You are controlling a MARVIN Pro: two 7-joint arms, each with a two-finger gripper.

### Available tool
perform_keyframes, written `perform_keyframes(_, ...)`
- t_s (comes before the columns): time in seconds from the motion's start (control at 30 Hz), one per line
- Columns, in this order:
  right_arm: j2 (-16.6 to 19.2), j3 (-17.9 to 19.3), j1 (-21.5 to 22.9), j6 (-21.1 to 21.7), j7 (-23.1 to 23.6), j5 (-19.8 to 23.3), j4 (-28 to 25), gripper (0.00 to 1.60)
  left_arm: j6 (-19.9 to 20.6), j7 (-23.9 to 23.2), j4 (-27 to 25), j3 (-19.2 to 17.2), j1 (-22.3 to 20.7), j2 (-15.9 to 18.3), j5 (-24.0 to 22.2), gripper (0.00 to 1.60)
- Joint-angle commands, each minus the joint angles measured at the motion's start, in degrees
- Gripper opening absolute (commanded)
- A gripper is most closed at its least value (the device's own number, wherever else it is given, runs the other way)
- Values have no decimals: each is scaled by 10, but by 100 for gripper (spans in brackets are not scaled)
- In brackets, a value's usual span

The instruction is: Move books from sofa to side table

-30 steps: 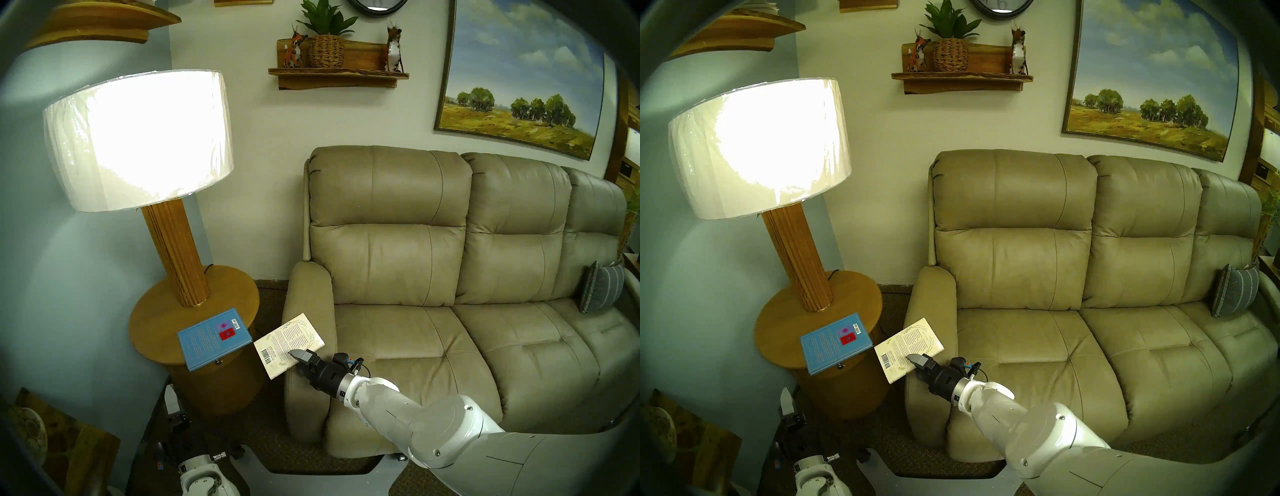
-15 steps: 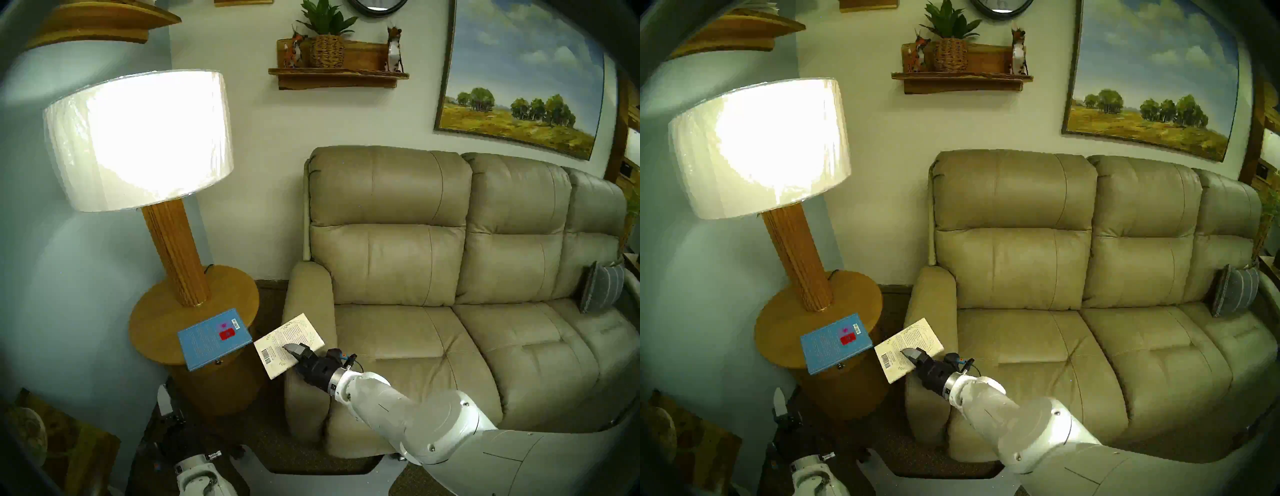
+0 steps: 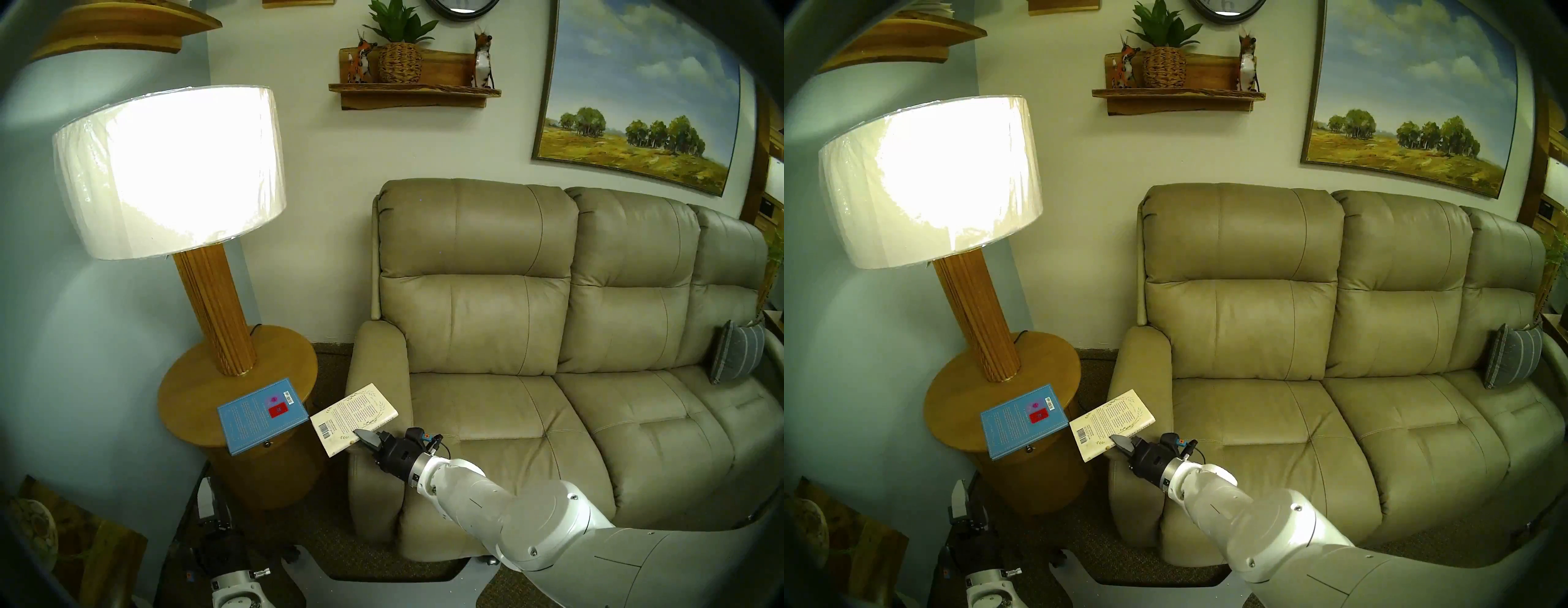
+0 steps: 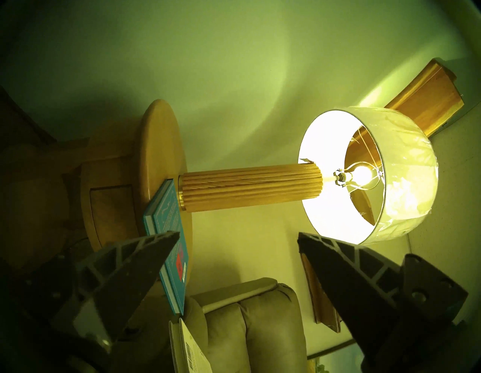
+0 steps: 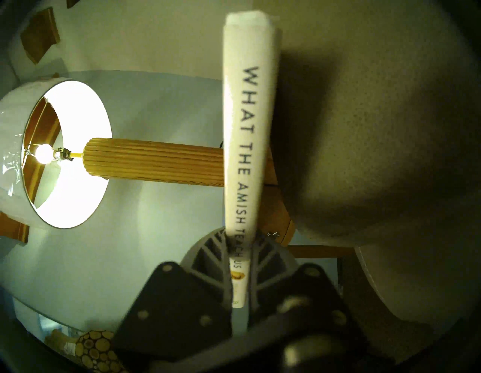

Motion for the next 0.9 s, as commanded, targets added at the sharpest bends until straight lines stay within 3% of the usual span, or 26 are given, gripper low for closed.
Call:
perform_keyframes(0.0,2,-15,4,-25,64,-4,-2,0,22,-17,-14,4,23,7,0,160)
perform_keyframes(0.13,-7,-23,6,-26,96,-6,5,0,29,-23,-16,18,31,2,9,160)
perform_keyframes(0.37,-36,-48,6,-30,156,-25,8,0,8,-23,-4,32,10,-29,11,160)
perform_keyframes(0.4,-40,-50,7,-31,148,-26,9,0,5,-26,-2,38,7,-22,12,160)
perform_keyframes(0.57,-55,-63,5,-33,196,-45,11,0,9,-20,8,73,-13,-12,11,160)
perform_keyframes(0.87,-67,-86,-7,-38,214,-78,11,0,-14,-18,30,122,-72,2,4,160)
